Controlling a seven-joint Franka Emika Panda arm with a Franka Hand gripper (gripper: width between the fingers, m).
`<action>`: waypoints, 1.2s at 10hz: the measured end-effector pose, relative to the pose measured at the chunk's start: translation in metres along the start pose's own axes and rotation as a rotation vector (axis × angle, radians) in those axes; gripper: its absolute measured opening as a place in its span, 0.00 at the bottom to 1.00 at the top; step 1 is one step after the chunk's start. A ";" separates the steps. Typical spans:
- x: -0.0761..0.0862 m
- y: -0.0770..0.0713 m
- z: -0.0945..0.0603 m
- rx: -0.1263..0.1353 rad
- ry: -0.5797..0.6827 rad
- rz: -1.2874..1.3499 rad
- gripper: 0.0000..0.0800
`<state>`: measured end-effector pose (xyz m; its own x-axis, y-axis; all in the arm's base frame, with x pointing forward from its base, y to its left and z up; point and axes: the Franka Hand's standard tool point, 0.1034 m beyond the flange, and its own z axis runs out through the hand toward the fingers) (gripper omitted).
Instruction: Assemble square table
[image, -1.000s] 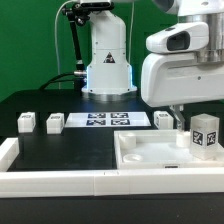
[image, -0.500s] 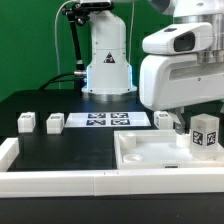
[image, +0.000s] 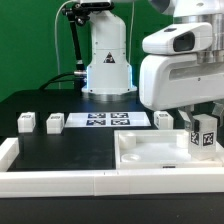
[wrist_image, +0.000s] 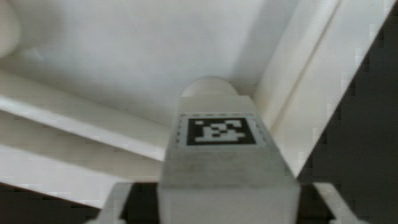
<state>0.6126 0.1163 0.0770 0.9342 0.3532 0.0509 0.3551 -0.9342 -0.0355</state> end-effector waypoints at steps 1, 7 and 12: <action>0.000 -0.001 0.000 0.002 0.000 0.067 0.36; -0.001 0.000 0.001 0.030 0.008 0.605 0.36; -0.002 -0.001 0.002 0.025 -0.006 1.106 0.37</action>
Offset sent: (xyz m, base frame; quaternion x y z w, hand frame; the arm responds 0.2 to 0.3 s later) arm 0.0000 0.0000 0.0000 0.0000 0.0000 0.1296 0.9916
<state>0.6099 0.1169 0.0748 0.7365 -0.6760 -0.0260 -0.6756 -0.7331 -0.0783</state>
